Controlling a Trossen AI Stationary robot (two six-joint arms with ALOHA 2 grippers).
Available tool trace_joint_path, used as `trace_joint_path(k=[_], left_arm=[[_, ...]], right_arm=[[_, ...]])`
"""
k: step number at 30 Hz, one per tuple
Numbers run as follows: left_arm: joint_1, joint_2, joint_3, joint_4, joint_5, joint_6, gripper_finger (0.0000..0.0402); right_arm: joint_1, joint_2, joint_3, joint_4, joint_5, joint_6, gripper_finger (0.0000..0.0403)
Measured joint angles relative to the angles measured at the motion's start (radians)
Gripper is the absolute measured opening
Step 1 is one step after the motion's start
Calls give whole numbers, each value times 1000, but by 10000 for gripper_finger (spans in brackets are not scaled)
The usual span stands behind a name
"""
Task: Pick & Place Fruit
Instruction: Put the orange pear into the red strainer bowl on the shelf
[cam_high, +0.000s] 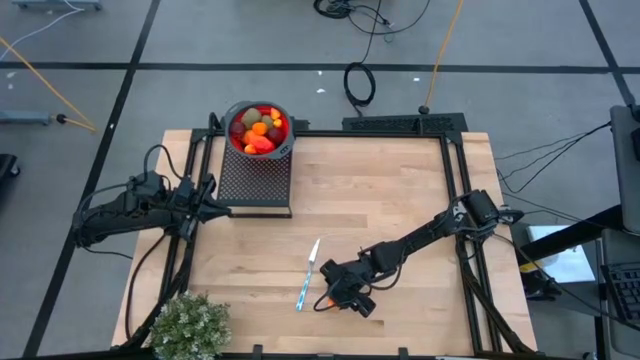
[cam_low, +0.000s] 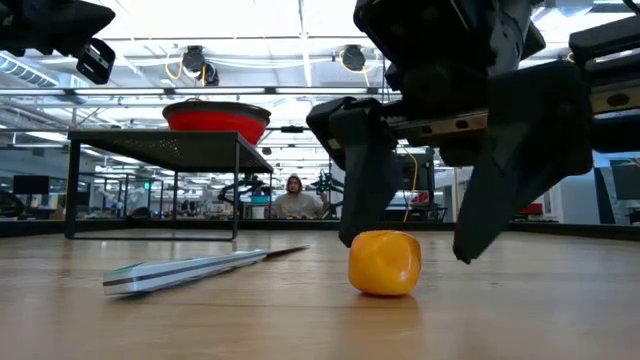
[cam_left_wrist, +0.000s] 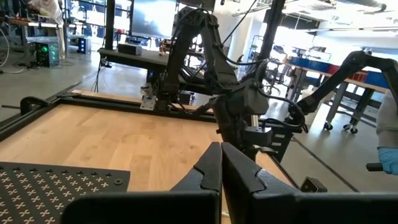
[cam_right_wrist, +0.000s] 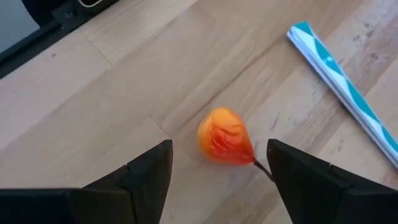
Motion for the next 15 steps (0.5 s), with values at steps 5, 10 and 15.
trace_joint_path(k=[5, 10, 15], left_arm=[[0, 0, 0, 0, -10, 0, 14], [0, 0, 0, 0, -10, 0, 20], [0, 0, 0, 0, -10, 0, 7]], right_arm=[[-4, 0, -9, 21, 23, -11, 256], [-6, 0, -9, 21, 22, -42, 256], [-7, 16, -9, 47, 16, -67, 256]])
